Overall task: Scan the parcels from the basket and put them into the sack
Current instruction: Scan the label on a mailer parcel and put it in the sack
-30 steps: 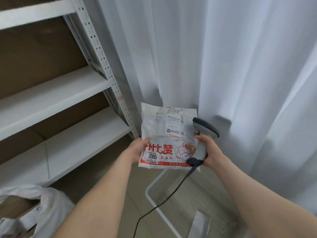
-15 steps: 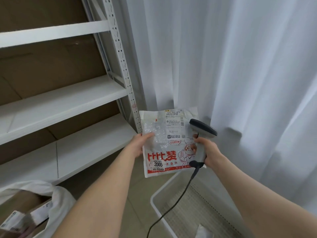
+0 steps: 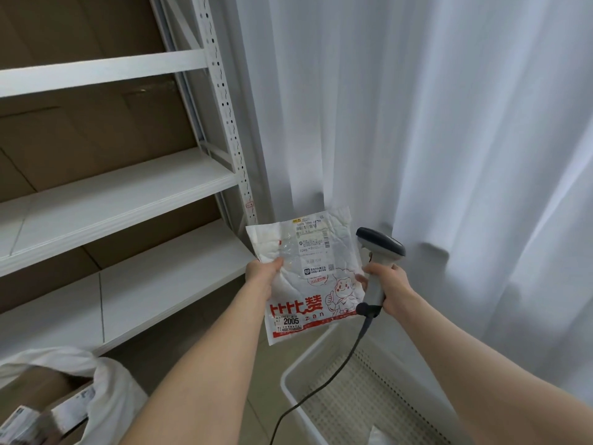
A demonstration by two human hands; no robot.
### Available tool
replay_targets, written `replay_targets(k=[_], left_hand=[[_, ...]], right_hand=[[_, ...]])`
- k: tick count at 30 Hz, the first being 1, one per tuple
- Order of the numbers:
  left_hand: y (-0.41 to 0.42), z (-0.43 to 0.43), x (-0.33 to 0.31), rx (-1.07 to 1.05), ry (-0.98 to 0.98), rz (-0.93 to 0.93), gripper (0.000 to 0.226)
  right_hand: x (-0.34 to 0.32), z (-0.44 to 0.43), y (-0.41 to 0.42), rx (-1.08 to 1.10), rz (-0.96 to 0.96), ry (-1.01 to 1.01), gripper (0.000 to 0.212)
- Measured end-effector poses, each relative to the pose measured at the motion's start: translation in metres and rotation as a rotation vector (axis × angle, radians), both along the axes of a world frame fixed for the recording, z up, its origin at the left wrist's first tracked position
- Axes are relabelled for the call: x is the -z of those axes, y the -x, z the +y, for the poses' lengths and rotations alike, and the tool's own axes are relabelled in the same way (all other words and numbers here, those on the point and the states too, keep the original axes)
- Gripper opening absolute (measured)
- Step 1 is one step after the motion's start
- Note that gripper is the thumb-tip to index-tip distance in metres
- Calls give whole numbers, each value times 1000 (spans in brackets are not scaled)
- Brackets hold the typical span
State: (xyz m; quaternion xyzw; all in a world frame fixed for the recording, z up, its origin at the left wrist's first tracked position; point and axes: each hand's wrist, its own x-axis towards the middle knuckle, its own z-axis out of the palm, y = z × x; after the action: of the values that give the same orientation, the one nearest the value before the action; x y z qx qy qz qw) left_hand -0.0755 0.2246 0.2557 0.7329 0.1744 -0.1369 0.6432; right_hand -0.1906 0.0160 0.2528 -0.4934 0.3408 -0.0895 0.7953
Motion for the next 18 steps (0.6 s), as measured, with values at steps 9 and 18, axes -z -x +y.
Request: replay_targets(k=[9,18], left_hand=[[-4,3,4,2,-51,28,34],[-7,6,5,-5,66,42,20]], right_hand=[[-17,19,-1,-242,-57,110,19],[-14,16,1,-203,-5,122,15]])
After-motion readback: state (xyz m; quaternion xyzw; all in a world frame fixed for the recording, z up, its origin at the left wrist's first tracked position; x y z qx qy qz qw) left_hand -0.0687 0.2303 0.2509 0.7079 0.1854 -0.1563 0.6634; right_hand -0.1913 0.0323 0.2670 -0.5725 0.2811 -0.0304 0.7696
